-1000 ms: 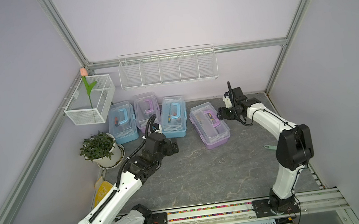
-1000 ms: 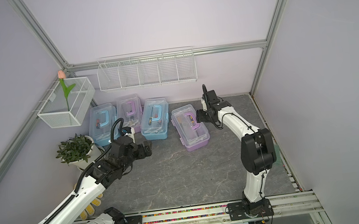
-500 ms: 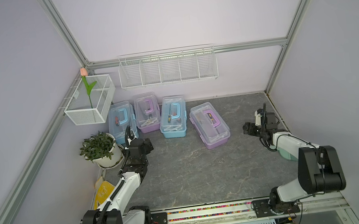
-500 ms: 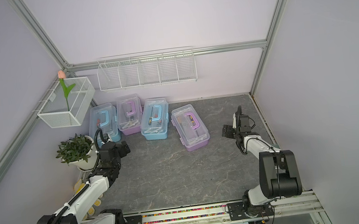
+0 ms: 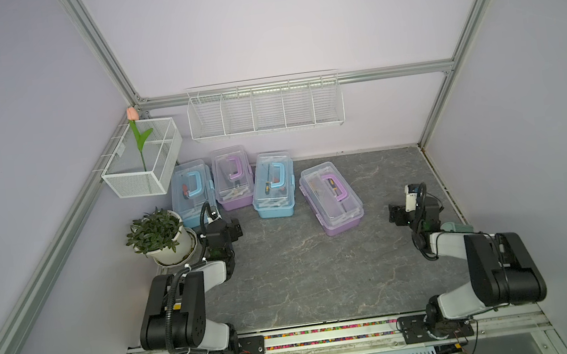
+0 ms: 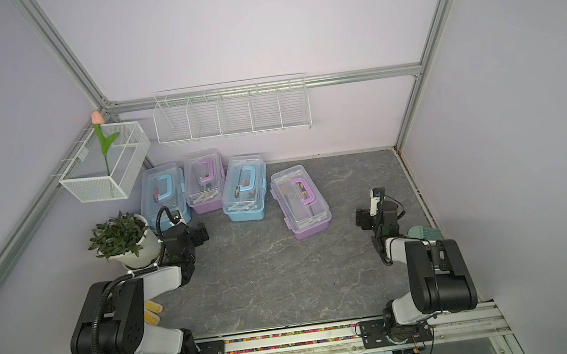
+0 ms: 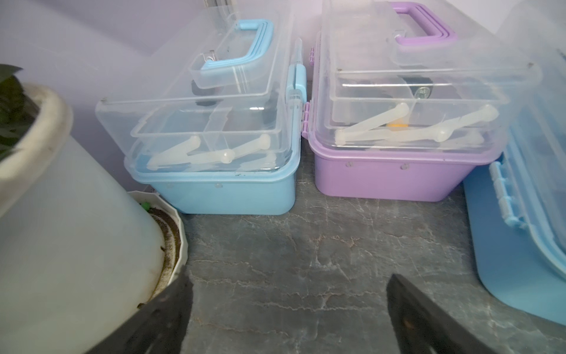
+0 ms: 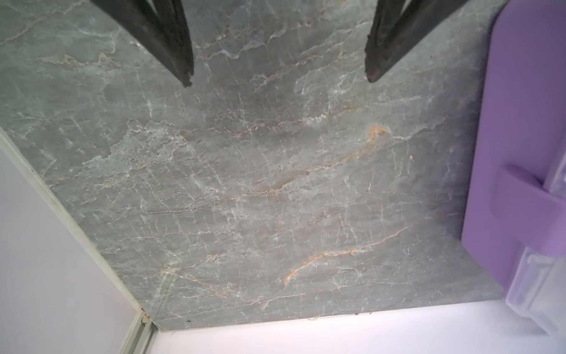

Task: Close toolboxes
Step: Reset both arms

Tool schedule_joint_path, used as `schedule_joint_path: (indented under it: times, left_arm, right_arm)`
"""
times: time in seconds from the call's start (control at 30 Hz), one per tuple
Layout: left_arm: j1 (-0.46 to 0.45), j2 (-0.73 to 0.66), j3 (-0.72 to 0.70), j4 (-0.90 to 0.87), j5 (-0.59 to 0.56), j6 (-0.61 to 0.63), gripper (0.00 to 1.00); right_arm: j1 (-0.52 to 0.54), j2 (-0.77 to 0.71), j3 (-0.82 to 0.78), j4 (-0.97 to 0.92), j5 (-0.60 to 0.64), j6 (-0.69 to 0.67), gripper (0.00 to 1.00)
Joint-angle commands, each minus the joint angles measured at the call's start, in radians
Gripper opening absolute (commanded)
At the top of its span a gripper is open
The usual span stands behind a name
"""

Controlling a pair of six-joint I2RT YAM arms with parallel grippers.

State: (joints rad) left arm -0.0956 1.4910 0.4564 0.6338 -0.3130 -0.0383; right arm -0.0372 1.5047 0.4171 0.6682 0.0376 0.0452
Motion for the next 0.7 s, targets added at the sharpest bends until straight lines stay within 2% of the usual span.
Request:
schedule_joint_path:
  times: [0.0,0.1,0.5,0.67]
  left_arm:
    - [0.020,0.025,-0.022,0.139,0.058,0.019,1.00]
    - [0.027,0.027,-0.022,0.137,0.065,0.013,1.00]
    - [0.030,0.027,-0.022,0.135,0.069,0.011,1.00]
    - [0.030,0.023,-0.020,0.127,0.068,0.010,1.00]
  right_arm:
    - [0.014,0.025,-0.030,0.207,0.009,-0.065,0.88]
    - [0.013,0.045,-0.057,0.278,0.005,-0.065,0.88]
    - [0.014,0.045,-0.066,0.294,0.018,-0.062,0.88]
    - [0.015,0.045,-0.056,0.278,-0.034,-0.079,0.88]
